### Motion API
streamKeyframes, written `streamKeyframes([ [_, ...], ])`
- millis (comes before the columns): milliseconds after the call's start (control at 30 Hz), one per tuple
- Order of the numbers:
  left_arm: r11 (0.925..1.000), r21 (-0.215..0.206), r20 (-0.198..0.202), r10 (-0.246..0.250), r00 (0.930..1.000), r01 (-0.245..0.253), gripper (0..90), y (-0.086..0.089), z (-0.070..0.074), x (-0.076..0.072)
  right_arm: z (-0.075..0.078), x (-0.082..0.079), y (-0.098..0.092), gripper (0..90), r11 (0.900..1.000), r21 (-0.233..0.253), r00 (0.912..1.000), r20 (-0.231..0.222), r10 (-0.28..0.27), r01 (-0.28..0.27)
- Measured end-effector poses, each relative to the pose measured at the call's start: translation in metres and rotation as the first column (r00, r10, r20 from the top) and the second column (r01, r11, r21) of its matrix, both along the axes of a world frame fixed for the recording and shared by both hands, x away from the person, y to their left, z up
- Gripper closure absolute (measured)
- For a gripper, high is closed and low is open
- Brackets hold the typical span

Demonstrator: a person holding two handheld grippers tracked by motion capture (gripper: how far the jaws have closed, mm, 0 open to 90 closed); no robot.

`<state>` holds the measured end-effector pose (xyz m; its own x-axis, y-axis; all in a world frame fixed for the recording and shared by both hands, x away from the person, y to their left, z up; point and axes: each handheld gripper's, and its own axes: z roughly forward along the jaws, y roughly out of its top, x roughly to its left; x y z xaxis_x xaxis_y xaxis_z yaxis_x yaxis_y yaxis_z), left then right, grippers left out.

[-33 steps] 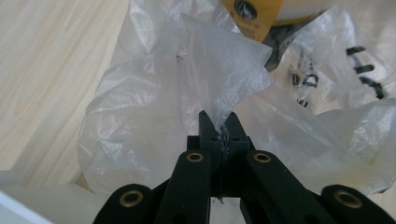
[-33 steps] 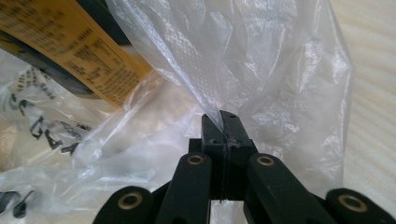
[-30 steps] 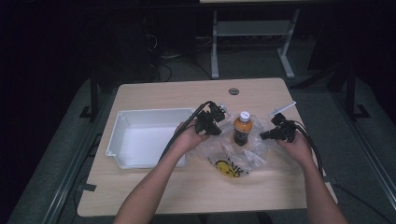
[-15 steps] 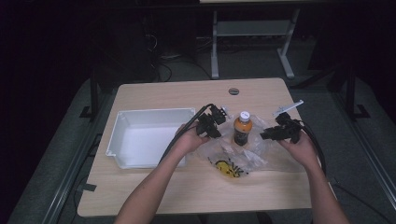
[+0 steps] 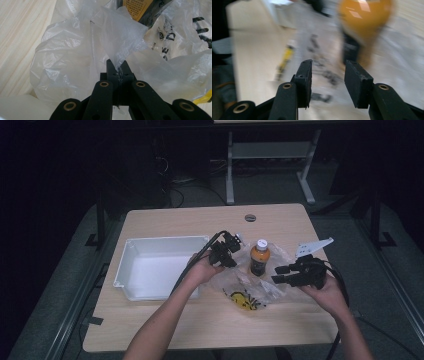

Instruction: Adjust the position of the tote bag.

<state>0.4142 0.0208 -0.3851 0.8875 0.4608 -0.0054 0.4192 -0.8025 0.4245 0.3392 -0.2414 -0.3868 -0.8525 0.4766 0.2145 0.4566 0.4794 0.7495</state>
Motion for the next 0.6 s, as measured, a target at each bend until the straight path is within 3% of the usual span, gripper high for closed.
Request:
streamKeyframes([
  [133,1.0,-0.003,-0.004,0.0,1.0,0.0,90.0,0.0,0.0,0.0,0.001,-0.01,0.013,55.2,0.996,0.035,0.9969,0.001,0.079,-0.079],
  [233,1.0,-0.004,-0.002,-0.002,1.0,0.002,90.0,-0.001,0.0,-0.001,-0.004,-0.011,0.022,60.9,0.996,-0.01,0.996,0.001,0.089,-0.089],
  [300,1.0,-0.001,-0.004,0.0,1.0,0.0,90.0,-0.001,0.001,-0.001,-0.01,-0.011,0.026,71.1,0.995,-0.049,0.9958,-0.015,0.091,-0.091],
  [433,1.0,-0.002,-0.003,0.005,1.0,-0.005,90.0,0.0,-0.001,0.0,-0.024,-0.012,0.031,89.5,0.991,-0.081,0.9934,-0.036,0.109,-0.111],
  [600,0.9999,0.011,-0.004,0.011,0.9999,-0.011,90.0,0.002,-0.003,0.002,-0.038,-0.014,0.031,89.8,0.987,-0.108,0.9912,-0.078,0.107,-0.115],
])
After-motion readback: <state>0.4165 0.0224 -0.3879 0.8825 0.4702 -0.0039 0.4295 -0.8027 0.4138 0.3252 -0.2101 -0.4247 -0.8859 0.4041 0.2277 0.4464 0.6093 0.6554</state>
